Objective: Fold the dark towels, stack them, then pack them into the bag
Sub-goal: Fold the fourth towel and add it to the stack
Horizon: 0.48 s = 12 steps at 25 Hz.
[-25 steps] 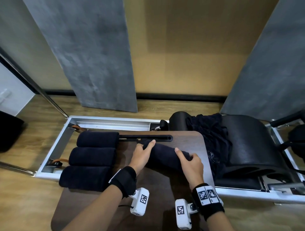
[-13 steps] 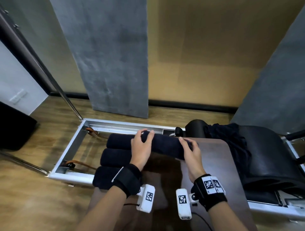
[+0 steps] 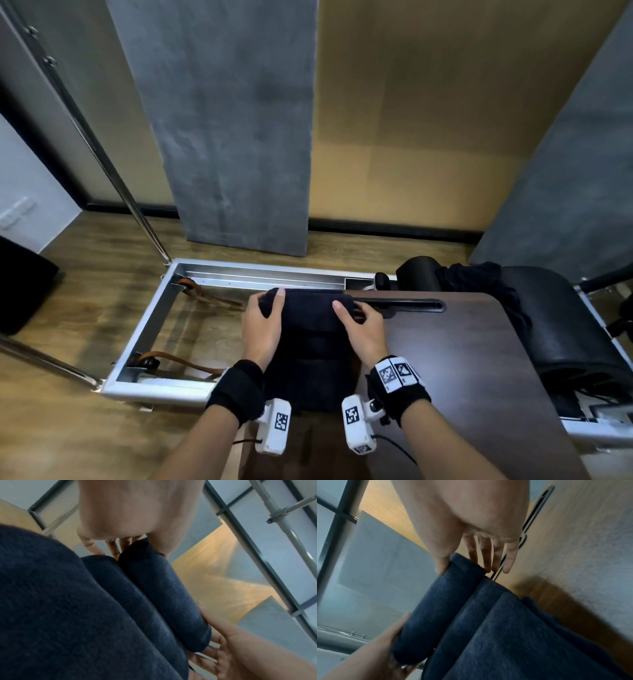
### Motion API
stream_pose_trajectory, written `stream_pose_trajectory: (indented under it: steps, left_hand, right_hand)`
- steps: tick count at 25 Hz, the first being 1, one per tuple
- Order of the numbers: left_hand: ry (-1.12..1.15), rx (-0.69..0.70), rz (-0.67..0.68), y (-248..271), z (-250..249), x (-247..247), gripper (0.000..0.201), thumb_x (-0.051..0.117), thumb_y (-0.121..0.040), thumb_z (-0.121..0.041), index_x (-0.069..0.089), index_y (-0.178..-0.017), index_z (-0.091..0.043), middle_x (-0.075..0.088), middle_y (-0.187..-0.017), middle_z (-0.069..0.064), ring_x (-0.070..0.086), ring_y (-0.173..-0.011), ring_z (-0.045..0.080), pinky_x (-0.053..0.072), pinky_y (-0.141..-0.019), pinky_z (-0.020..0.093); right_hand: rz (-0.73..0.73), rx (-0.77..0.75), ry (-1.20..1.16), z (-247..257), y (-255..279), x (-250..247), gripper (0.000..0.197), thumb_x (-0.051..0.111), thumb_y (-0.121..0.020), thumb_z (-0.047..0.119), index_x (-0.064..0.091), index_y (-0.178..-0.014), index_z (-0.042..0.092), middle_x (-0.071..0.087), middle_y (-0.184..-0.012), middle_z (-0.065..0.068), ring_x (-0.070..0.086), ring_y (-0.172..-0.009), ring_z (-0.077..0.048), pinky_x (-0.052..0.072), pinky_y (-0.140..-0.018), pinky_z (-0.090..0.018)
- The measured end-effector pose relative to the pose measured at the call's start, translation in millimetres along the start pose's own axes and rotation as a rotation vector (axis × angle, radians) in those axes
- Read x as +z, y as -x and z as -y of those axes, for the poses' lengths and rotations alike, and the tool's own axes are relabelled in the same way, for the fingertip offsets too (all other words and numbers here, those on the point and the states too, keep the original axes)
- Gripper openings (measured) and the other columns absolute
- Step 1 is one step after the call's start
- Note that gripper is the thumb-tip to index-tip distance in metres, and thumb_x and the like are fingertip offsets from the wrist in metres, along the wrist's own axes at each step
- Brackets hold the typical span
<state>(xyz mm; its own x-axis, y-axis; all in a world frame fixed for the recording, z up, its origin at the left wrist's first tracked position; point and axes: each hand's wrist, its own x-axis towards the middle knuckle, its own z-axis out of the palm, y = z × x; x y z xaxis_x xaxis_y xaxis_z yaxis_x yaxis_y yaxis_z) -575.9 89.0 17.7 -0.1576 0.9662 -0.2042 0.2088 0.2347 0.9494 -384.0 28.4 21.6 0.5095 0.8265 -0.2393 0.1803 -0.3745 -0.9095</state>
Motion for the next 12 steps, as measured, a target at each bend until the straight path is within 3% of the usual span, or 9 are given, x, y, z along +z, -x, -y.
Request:
stream_pose_trajectory:
  steps: [3, 5, 7, 10, 12]
  left_hand:
    - [0.031, -0.006, 0.051, 2, 2, -7, 0.045, 0.049, -0.106, -0.057, 0.058, -0.134, -0.023, 0.049, -0.135, -0.007, 0.054, -0.122, 0.013, 0.036, -0.106, 0.031]
    - [0.125, -0.082, 0.136, 5, 1, -11, 0.045, 0.043, -0.111, -0.043, 0.053, -0.149, -0.019, 0.050, -0.144, -0.008, 0.051, -0.131, 0.012, 0.035, -0.110, 0.031]
    - [0.169, -0.121, 0.192, 8, 3, -14, 0.043, 0.044, -0.112, -0.034, 0.052, -0.151, -0.018, 0.059, -0.143, -0.006, 0.056, -0.131, 0.015, 0.040, -0.113, 0.034]
    - [0.146, -0.108, 0.210, 7, 7, -17, 0.045, 0.045, -0.112, -0.040, 0.052, -0.151, -0.018, 0.065, -0.138, 0.000, 0.059, -0.130, 0.020, 0.043, -0.116, 0.040]
    - [0.132, -0.085, 0.232, 6, 11, -17, 0.049, 0.045, -0.112, -0.044, 0.050, -0.153, -0.019, 0.065, -0.138, -0.001, 0.059, -0.131, 0.019, 0.044, -0.114, 0.036]
  right_hand:
    - [0.053, 0.052, -0.007, -6, 8, 5, 0.057, 0.059, -0.097, 0.060, 0.069, -0.134, 0.018, 0.072, -0.128, 0.002, 0.064, -0.125, -0.018, 0.047, -0.113, -0.044]
    - [0.107, 0.099, -0.064, -3, 13, 11, 0.056, 0.049, -0.103, 0.058, 0.063, -0.142, 0.020, 0.067, -0.137, 0.003, 0.058, -0.133, -0.019, 0.041, -0.118, -0.044]
    - [0.141, 0.119, -0.080, 4, 18, 21, 0.056, 0.043, -0.106, 0.055, 0.055, -0.149, 0.020, 0.061, -0.145, 0.001, 0.053, -0.139, -0.020, 0.037, -0.121, -0.044]
    - [0.155, 0.116, -0.035, 10, 22, 26, 0.060, 0.040, -0.108, 0.054, 0.047, -0.155, 0.018, 0.053, -0.154, 0.000, 0.045, -0.146, -0.020, 0.032, -0.124, -0.044]
    - [0.158, 0.120, -0.038, 10, 22, 24, 0.060, 0.041, -0.108, 0.053, 0.046, -0.156, 0.018, 0.052, -0.154, 0.000, 0.044, -0.146, -0.020, 0.032, -0.125, -0.043]
